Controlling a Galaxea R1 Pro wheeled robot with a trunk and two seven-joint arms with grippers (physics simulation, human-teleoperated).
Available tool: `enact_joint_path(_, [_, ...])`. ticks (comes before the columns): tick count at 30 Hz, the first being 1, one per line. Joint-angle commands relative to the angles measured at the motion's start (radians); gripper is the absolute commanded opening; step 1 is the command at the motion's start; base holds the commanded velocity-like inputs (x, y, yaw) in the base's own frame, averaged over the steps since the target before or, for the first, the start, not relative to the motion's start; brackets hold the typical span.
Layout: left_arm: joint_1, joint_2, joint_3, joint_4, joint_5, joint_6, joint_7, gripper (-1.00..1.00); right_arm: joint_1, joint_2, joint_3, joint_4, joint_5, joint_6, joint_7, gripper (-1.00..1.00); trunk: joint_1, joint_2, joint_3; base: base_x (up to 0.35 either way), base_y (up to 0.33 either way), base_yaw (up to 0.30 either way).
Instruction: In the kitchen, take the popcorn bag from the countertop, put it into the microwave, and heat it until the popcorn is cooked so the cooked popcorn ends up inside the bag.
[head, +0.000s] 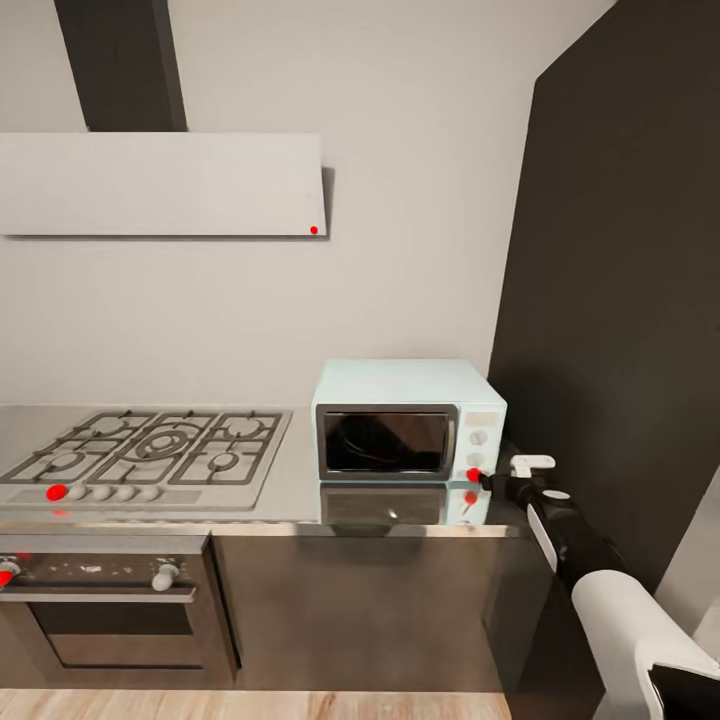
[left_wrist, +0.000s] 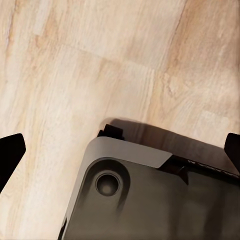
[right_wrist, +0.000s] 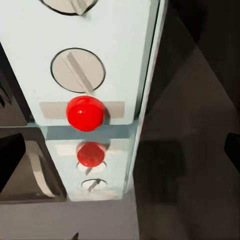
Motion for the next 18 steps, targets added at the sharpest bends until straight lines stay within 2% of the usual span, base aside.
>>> enact_joint_path(1, [-0.001,0.000,-0.009,0.000,0.007,-0.002,0.003,1.00,-0.001,0.003,-0.005,-0.001,0.011,0.003,0.009,1.00,0.000,-0.001,-0.002,0.000,-0.055,0.000])
enact_joint_path(10, [-0.001,0.000,-0.009,0.000,0.008,-0.002,0.003,1.00,-0.001,0.023,0.000,0.019,0.016,0.001,-0.010,1.00,0.000,-0.001,-0.002,0.000,-0.009,0.000])
enact_joint_path(15, [-0.001,0.000,-0.009,0.000,0.008,-0.002,0.003,1.00,-0.001,0.025,-0.002,0.020,0.014,-0.003,-0.015,1.00,0.000,-0.001,-0.002,0.000,0.000,0.000])
enact_joint_path(18, [-0.001,0.000,-0.009,0.000,0.007,-0.002,0.003,1.00,-0.001,0.025,-0.002,0.032,0.013,-0.031,-0.015,1.00,0.000,-0.001,-0.002,0.000,0.000,0.000])
